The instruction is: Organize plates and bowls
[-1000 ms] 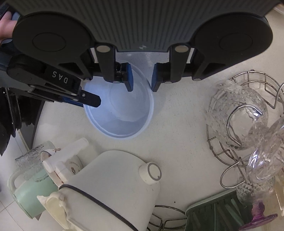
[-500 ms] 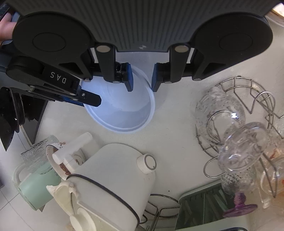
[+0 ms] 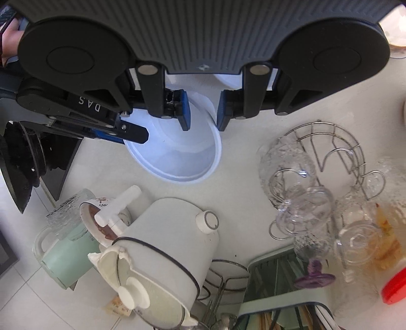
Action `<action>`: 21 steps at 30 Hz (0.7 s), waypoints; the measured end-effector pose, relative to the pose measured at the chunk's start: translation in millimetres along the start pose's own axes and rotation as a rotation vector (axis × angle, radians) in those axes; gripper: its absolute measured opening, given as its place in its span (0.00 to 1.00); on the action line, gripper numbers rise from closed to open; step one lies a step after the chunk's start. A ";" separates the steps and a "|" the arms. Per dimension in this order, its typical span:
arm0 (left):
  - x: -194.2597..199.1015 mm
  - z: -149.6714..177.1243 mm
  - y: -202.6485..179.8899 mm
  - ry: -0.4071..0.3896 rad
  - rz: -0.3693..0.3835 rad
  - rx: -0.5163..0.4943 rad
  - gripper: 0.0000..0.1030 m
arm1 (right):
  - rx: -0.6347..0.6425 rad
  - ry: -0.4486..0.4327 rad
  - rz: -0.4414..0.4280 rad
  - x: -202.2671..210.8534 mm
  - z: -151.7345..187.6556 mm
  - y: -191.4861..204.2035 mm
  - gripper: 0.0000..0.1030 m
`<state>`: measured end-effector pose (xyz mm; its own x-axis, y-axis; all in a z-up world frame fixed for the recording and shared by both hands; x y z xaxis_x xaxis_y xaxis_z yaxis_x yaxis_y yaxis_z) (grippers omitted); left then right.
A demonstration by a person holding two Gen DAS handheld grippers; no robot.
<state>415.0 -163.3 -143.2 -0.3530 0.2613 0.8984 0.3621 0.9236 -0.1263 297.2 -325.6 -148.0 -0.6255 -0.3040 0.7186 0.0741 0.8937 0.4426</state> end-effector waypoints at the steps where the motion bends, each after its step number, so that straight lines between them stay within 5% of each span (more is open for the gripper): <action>1: 3.8 1.6 2.6 -0.003 0.004 0.004 0.25 | 0.003 0.000 -0.006 1.7 0.9 2.3 0.20; 21: 67.7 65.3 54.4 -0.071 -0.064 0.116 0.25 | 0.109 0.044 -0.096 19.6 34.5 69.1 0.20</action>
<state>354.4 -77.0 -116.7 -0.4339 0.2162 0.8747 0.2362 0.9641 -0.1211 263.3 -258.5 -121.8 -0.5910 -0.4021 0.6993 -0.0705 0.8894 0.4517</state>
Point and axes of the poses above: each gripper's, at about its wrist camera, not at the fingertips, and x roughly against the way its jaws point, y to its left, z to its underside, the point moved 1 cm from there along -x, roughly the way its jaws point, and after that the axes turned 12 degrees about -z, right-handed, at the moved point
